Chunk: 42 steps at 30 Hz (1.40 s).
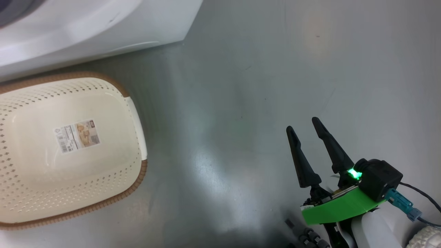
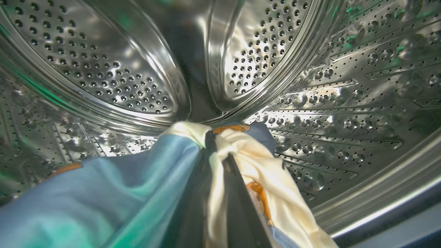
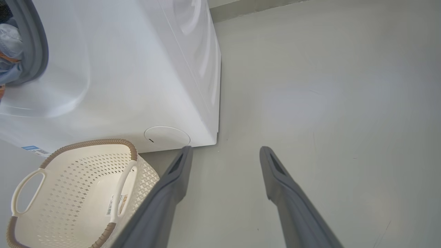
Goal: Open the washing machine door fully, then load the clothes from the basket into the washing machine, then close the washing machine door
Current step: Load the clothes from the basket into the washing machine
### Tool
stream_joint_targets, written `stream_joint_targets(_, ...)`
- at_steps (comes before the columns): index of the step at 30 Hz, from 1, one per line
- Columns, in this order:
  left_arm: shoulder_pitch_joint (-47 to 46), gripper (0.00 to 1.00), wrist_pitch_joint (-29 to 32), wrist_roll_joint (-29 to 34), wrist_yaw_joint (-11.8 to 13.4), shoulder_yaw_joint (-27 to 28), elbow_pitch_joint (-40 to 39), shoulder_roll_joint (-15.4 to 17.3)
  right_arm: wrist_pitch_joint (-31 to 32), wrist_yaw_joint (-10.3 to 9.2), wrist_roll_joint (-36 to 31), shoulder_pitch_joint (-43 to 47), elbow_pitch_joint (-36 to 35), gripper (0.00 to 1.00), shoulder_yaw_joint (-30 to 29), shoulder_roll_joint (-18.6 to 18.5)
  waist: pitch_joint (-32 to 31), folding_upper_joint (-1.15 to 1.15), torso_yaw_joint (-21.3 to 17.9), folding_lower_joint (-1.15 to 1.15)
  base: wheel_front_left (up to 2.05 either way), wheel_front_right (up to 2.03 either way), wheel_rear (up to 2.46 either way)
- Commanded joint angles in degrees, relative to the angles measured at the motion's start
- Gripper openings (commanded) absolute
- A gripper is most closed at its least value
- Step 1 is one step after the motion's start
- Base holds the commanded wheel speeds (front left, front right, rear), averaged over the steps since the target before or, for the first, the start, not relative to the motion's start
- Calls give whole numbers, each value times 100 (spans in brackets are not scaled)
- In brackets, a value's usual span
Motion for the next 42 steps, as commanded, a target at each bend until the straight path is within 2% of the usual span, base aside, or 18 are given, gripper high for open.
stream_joint_targets(1, -167, 0, -36, -50, -17, 28, -113, 347, -27, 35, 17, 146, -123, 100, 157, -20, 72, 0, -56, 0, 0, 0, 0)
stream_joint_targets(7, -434, 0, -274, -92, -17, -231, -187, 431, -27, 35, 71, 141, -157, 100, 274, -20, 191, 0, -158, 0, 0, 0, 0)
stream_joint_targets(11, -564, 0, -638, -106, -17, -405, -261, 565, -27, 35, 136, 170, -143, 100, 358, -20, 236, 0, -257, 0, 0, 0, 0)
stream_joint_targets(17, -876, 0, -1070, 83, -17, -443, -708, 800, -27, 35, 210, 191, -172, 100, 413, -20, 335, 0, -342, 0, 0, 0, 0)
stream_joint_targets(22, -899, 0, -1092, 525, -17, 144, -1817, 826, -27, 35, 259, 137, -210, 100, 436, -20, 429, 0, -374, 0, 0, 0, 0)
stream_joint_targets(26, -585, 0, -1093, 797, -17, 578, -2341, 754, -27, 35, 292, 74, -213, 100, 456, -20, 445, 0, -384, 0, 0, 0, 0)
stream_joint_targets(33, -81, 0, -1094, 742, -17, 690, -1836, 695, -27, 35, 298, 64, -149, 100, 420, -20, 386, 0, -330, 0, 0, 0, 0)
stream_joint_targets(37, -59, 0, -1090, 551, -17, 470, -1163, 671, -27, 35, 290, 62, -102, 100, 401, -20, 321, 0, -286, 0, 0, 0, 0)
stream_joint_targets(42, -195, 0, -744, 278, -17, 168, -444, 632, -27, 35, 292, 48, -68, 100, 401, -20, 242, 0, -267, 0, 0, 0, 0)
